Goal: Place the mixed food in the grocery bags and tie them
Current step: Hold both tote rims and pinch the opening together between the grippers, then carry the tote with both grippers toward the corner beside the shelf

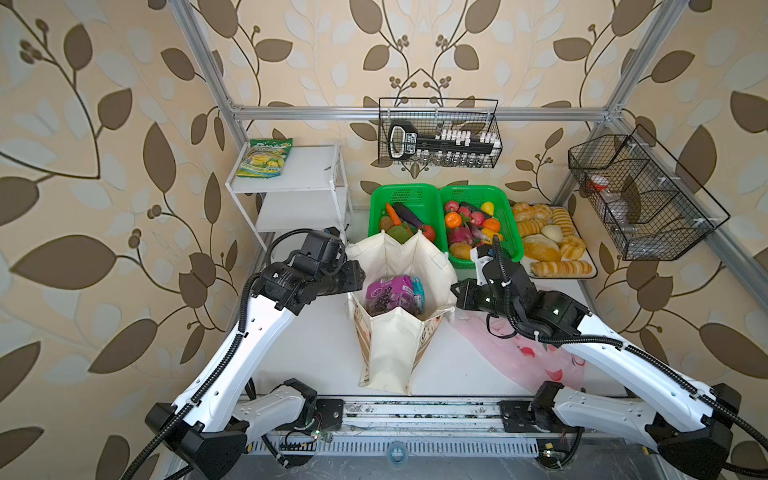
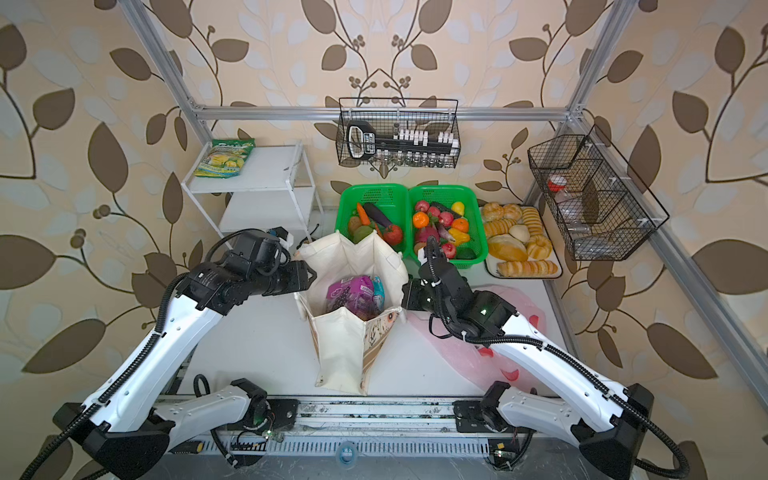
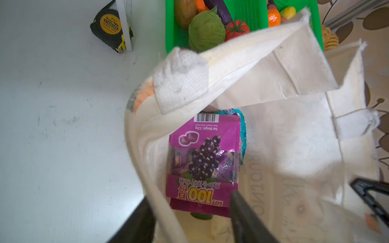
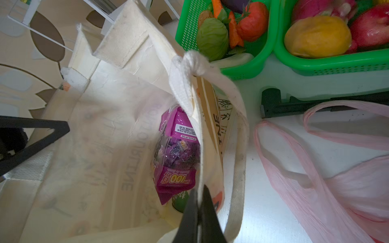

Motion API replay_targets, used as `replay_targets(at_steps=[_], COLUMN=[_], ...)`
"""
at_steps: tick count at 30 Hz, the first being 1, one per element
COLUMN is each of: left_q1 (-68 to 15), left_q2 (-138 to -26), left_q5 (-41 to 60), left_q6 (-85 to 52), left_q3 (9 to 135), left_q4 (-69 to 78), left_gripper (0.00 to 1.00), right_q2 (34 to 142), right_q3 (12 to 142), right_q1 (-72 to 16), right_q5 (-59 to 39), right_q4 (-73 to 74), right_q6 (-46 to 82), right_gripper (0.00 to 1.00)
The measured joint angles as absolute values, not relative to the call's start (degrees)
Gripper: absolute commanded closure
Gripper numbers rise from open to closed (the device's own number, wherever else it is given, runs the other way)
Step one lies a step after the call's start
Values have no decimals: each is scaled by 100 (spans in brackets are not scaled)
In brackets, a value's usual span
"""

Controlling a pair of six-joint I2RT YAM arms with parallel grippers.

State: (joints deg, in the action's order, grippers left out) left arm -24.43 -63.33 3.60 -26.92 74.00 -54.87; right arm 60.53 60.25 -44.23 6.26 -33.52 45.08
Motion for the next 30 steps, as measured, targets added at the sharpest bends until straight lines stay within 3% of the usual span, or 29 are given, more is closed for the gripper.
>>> replay_targets(at_steps=[17, 23, 30], left_q1=[-2510, -2519, -2558], left_q2=[-5896, -5345, -5137], left_q5=[2469, 2314, 642], left_q6=[-2738, -2930, -2746], left_q3=[7487, 6602, 7297], left_q4=[-4904, -4609, -5586], left_gripper=[100, 100, 100], right_q2=[6423, 6565, 7000], right_q3=[6453, 6412, 7126], right_q1=[-5085, -5105, -5207], right_q5=[174, 237, 25], right_q4=[-2285, -2377, -2445], right_q6=[3872, 3894, 3780], right_gripper=[100, 100, 100])
